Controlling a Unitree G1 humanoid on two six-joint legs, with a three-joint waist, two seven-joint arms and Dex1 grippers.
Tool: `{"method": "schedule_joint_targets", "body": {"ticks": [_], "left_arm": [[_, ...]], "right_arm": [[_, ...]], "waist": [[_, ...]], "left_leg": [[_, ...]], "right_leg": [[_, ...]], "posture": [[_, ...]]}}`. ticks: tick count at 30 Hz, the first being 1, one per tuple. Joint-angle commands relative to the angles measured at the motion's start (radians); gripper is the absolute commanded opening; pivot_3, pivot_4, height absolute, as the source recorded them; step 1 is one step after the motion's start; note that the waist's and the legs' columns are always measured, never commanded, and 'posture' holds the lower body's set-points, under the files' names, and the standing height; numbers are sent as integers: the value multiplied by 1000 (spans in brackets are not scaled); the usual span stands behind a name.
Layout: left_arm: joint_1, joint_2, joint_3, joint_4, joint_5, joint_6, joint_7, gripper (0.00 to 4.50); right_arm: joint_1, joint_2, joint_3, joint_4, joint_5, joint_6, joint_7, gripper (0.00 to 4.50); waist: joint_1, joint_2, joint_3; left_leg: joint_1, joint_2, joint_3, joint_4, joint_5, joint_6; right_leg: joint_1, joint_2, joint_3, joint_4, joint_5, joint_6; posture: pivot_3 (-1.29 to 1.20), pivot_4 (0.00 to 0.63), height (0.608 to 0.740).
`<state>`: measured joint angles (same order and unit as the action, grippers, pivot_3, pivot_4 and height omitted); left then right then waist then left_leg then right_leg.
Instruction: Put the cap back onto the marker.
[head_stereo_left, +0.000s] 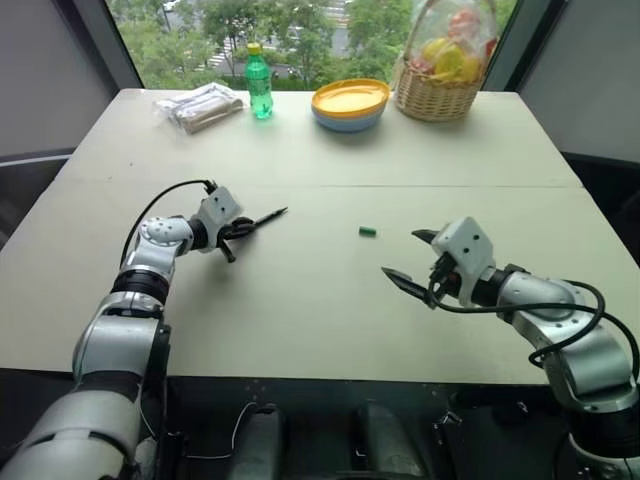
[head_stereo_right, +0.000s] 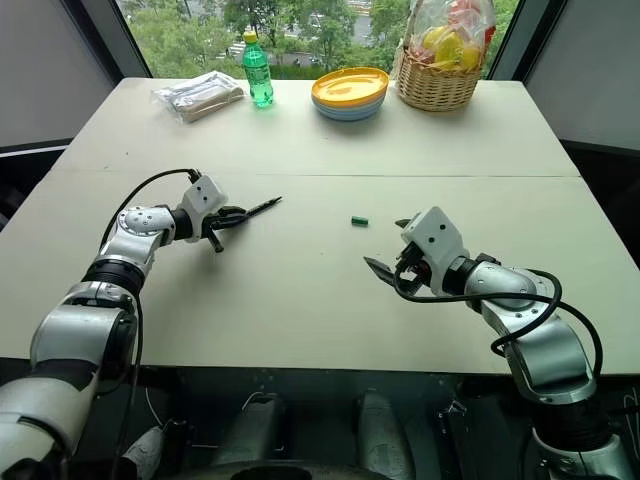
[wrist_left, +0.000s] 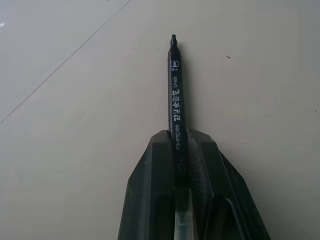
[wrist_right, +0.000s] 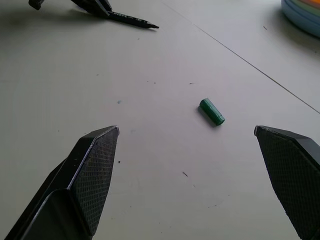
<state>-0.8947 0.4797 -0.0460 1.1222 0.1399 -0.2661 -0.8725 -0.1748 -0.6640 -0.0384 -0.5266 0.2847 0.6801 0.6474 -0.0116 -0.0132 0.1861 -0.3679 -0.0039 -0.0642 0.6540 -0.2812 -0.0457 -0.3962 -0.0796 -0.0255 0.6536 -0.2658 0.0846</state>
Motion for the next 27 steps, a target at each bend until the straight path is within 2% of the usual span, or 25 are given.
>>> {"method": "schedule_joint_targets", "body": {"ticks": [1, 4, 10, 15, 22, 27], "left_arm": [[94, -25, -15, -46, 7, 23, 77, 91], [148, -39, 5, -137, -34, 63, 80, 91], [197, -47, 53, -302, -173, 265, -51, 91], [214, -12, 77, -476, -315, 504, -221, 91], [219, 65, 50, -610, -310, 572, -258, 91], [251, 136, 21, -710, -278, 550, -254, 91]], "right_arm": [[-24, -21, 2, -26, 15, -1, 18, 4500], [-37, -25, 9, -19, 18, 1, 22, 4500], [-62, -21, 29, 4, 13, -6, 29, 4500], [-79, -9, 44, 20, 9, -15, 25, 4500], [-94, 23, 57, 59, 10, -45, 16, 4500], [-164, 82, 57, 197, 10, -112, 25, 4500]], "waist": [[0, 0, 0], [-1, 0, 0], [0, 0, 0], [0, 0, 0], [-3, -1, 0], [-6, 0, 0]], "left_leg": [[2, 0, 0, 0, 0, 0], [9, 0, 0, -1, 0, 0], [7, 0, 1, -2, 0, 0], [-5, 0, 1, -1, 0, 0], [-7, 0, 1, -1, 0, 0], [-7, 0, 1, -2, 0, 0]], "right_leg": [[2, 0, 0, 0, 0, 0], [8, 0, 1, -1, 0, 1], [6, 0, 1, -2, 0, 1], [-4, -1, 1, -2, 0, 1], [-7, 0, 1, -2, 1, 1], [-7, 0, 1, -2, 1, 1]], "posture": [[0, 150, 740], [0, 150, 740], [0, 150, 740], [0, 150, 740], [0, 150, 740], [0, 150, 740]]}}
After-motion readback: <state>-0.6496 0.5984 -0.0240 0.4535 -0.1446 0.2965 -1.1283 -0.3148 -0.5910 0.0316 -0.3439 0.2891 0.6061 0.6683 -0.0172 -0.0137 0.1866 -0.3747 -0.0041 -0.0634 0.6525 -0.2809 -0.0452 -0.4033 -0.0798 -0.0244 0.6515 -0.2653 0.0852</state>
